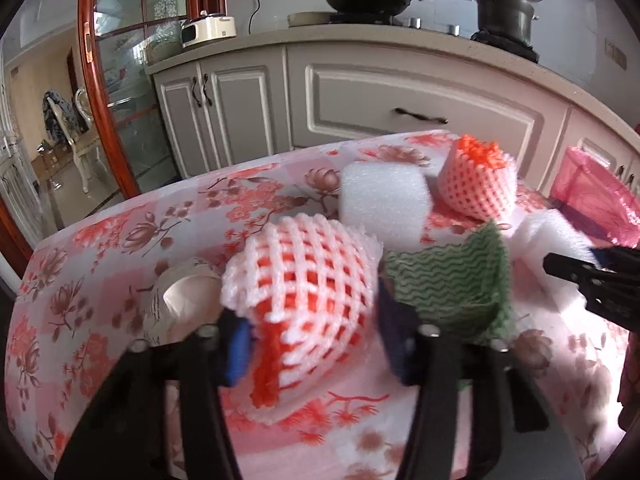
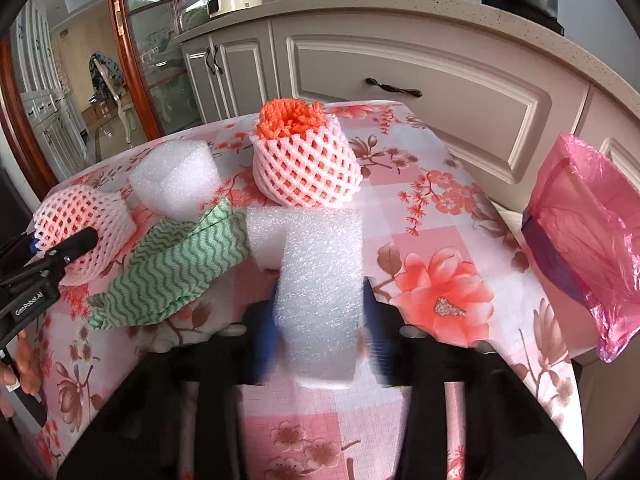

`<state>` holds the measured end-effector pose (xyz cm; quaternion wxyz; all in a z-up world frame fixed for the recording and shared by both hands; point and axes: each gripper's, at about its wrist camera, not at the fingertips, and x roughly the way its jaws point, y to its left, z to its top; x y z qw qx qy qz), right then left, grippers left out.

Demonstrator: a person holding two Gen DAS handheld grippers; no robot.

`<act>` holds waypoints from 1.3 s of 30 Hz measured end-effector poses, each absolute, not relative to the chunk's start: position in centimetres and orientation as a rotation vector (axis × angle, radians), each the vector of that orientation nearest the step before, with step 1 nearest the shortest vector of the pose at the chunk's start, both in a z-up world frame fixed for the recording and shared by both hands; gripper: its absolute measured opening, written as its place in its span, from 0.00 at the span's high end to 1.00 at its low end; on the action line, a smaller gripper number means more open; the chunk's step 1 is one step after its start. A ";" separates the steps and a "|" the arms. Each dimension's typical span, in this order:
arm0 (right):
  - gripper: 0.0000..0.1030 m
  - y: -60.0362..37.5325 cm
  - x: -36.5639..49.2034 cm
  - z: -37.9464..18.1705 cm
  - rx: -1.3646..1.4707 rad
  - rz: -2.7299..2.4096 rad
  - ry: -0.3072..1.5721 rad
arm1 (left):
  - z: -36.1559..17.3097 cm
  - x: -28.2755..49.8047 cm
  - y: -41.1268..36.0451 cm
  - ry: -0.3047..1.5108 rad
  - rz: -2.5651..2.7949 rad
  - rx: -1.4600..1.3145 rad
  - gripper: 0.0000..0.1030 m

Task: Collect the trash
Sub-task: 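Grasp the pink-white foam fruit net with the left tool while the right tool grasps the white foam strip, then lift and carry the foam net and foam strip over the trash bin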

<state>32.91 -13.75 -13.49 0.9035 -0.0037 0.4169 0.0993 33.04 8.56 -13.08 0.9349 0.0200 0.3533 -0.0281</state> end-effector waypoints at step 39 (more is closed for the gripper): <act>0.67 -14.2 9.0 -3.2 0.008 0.276 0.455 | -4.1 7.9 2.9 0.318 -0.067 0.000 0.61</act>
